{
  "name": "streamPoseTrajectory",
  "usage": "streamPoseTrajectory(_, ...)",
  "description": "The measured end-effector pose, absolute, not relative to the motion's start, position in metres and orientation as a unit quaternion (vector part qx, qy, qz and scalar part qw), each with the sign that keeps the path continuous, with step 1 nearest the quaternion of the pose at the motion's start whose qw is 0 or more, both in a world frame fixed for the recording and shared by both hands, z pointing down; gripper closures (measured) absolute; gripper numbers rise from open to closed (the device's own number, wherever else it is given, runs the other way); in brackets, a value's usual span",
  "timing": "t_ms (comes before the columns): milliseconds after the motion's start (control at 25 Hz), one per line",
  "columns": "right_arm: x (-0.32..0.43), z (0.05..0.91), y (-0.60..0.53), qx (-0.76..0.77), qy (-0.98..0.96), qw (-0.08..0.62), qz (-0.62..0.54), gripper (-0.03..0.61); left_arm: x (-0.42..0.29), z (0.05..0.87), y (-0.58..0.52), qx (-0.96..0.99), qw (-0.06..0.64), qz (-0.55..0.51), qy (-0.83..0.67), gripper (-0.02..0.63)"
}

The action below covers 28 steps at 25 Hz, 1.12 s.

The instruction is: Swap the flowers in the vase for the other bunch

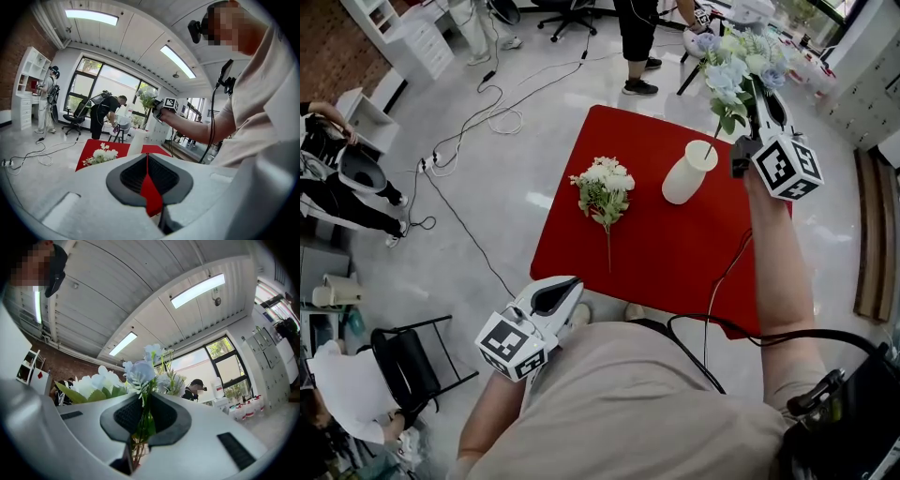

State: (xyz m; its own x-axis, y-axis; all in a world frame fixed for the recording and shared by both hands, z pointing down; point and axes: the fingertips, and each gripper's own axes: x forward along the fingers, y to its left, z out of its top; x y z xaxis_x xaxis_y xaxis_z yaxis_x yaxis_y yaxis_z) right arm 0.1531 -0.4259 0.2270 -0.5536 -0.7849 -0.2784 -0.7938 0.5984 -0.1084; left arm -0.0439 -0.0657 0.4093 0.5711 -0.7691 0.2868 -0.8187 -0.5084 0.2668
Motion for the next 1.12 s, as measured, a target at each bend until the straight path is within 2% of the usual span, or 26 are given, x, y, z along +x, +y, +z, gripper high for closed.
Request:
streamPoseTrajectory(440,0.154,0.279,-0.425,-0.461,0.873,0.155,-0.007,0.531,-0.045,0.415,-0.061,0.868,0.182,0.092,-0.454,0.606)
streamPoseTrajectory(1120,0.156,0.349,-0.41,-0.474,0.872,0.116,-0.042,0.531,-0.038,0.417,-0.058,0.873,0.181,0.098,-0.442,0.606)
